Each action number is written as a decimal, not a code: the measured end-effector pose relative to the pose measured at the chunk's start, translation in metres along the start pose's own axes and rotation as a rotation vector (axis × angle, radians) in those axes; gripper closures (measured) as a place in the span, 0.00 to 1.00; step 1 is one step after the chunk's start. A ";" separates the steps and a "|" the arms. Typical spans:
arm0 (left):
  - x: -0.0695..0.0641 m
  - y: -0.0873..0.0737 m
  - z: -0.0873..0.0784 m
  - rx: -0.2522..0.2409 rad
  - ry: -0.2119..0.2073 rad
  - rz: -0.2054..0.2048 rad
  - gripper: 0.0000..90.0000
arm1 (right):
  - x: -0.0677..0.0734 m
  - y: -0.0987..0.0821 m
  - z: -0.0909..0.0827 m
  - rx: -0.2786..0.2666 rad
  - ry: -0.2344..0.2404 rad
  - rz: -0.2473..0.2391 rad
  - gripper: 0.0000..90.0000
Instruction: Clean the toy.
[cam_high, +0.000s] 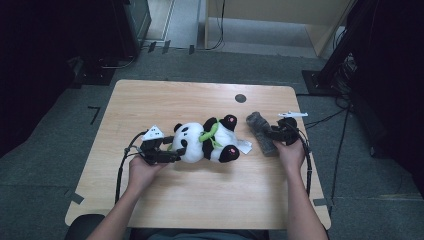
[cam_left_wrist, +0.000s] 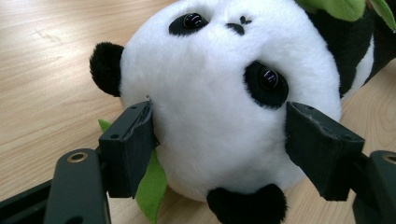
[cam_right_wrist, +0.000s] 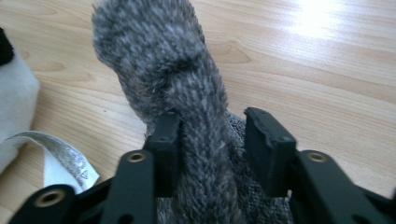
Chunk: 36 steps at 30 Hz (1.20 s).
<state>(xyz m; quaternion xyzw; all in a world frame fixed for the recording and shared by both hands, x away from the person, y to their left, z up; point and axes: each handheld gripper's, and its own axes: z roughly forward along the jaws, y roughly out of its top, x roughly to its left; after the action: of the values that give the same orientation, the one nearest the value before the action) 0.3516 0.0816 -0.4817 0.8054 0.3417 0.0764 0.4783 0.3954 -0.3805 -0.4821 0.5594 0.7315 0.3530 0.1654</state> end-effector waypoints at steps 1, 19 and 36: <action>0.000 0.000 0.000 0.000 0.001 0.000 0.29 | 0.000 0.000 -0.002 -0.007 0.012 0.005 0.57; -0.001 0.003 -0.002 0.012 0.005 0.024 0.29 | 0.027 0.006 -0.036 -0.095 0.100 -0.026 0.45; -0.002 0.005 -0.004 0.024 0.002 0.031 0.29 | 0.074 -0.001 -0.060 -0.148 0.177 -0.111 0.42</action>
<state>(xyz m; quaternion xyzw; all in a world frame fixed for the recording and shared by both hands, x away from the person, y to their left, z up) 0.3511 0.0816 -0.4749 0.8162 0.3304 0.0804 0.4671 0.3334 -0.3310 -0.4297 0.4711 0.7449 0.4443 0.1604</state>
